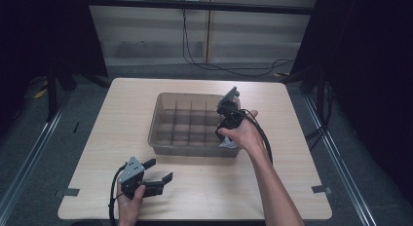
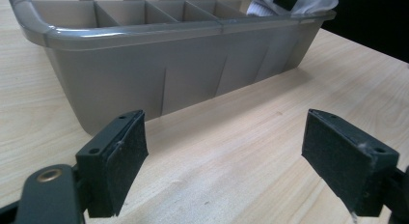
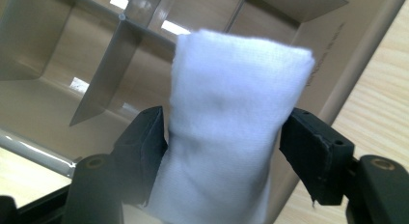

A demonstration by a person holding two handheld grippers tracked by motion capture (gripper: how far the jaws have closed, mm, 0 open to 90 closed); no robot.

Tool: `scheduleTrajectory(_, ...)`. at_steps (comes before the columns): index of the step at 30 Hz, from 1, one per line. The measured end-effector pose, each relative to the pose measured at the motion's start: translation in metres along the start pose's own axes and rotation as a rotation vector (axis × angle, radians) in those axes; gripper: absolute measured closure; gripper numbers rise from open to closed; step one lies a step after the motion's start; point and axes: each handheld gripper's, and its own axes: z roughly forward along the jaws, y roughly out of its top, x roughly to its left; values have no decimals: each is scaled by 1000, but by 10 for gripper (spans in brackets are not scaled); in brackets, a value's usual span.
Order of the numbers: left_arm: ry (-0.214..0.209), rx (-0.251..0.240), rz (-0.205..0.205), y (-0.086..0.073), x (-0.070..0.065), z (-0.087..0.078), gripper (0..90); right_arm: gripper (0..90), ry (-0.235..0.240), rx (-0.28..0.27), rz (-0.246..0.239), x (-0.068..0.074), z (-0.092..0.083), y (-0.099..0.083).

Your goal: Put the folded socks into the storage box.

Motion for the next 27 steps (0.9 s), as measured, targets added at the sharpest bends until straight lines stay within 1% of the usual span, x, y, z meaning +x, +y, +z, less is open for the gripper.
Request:
scheduleTrajectory(1, -7, -1, -8, 0, 0, 0, 158, 325, 6, 2, 1, 1, -1, 1)
scheduleTrajectory(2, 8, -4, -6, 0, 0, 0, 158, 340, 24, -6, 3, 1, -4, 2)
scheduleTrajectory(3, -8, -6, -6, 0, 1, 0, 158, 366, 33, -20, 9, 2, -6, 3)
scheduleTrajectory(5, -4, -3, -7, 0, 1, 0, 158, 413, 12, -8, 15, 1, -4, 5)
scheduleTrajectory(7, -7, -3, -6, 0, 1, -1, 158, 434, 10, -3, 22, 1, 0, 7)
scheduleTrajectory(9, -9, -4, -6, 0, 1, -1, 158, 532, -8, 11, 13, 2, 5, 7)
scheduleTrajectory(10, -6, -1, -6, 0, 1, 0, 158, 564, -10, 19, 19, 1, 7, 7)
scheduleTrajectory(12, -9, -4, -6, 0, 1, -1, 158, 637, -31, 34, 27, -1, 7, 6)
scheduleTrajectory(13, -9, -1, -2, 0, 1, -1, 158, 656, -30, 46, 29, -2, 7, 5)
scheduleTrajectory(15, -12, 1, -4, 0, 1, 0, 158, 682, -33, 75, 28, -3, 10, 4)
scheduleTrajectory(17, -6, 0, -1, 0, 0, -1, 158, 697, -23, 87, 39, -4, 13, 5)
scheduleTrajectory(23, -10, -3, -9, 0, 1, 0, 158, 723, -21, 150, 19, -3, 22, 8)
scheduleTrajectory(25, -11, -2, -13, 0, 1, 0, 158, 726, -16, 159, 19, -3, 25, 8)
scheduleTrajectory(27, -10, -1, -12, 0, 0, 0, 158, 728, -22, 163, 18, -2, 26, 9)
